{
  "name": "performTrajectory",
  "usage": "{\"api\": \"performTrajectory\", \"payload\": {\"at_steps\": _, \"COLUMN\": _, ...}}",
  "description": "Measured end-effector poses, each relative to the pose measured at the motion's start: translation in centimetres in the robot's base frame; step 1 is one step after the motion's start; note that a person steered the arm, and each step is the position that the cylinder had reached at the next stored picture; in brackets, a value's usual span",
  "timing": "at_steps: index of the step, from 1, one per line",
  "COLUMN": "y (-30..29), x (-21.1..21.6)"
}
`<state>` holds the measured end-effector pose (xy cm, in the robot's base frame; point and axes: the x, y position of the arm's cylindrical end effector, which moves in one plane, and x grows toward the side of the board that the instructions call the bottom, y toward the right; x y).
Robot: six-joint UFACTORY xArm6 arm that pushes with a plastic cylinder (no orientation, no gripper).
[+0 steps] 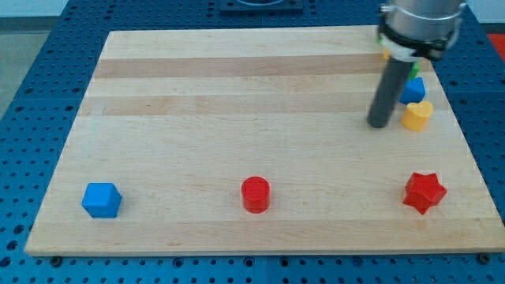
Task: Drag the red circle to the bottom of the yellow heart
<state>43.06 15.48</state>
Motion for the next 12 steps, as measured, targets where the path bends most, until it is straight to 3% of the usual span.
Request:
{"api": "performTrajectory", "payload": {"at_steps": 2, "y": -15.8, "x": 0.3}}
{"api": "performTrajectory", "payload": {"at_steps": 4, "y": -21.6, "x": 6.1}}
{"api": "performTrajectory", "payload": {"at_steps": 7, "y": -23.4, "x": 15.2}}
{"api": "performTrajectory", "payload": {"at_steps": 12, "y": -14.6, "x": 12.3}}
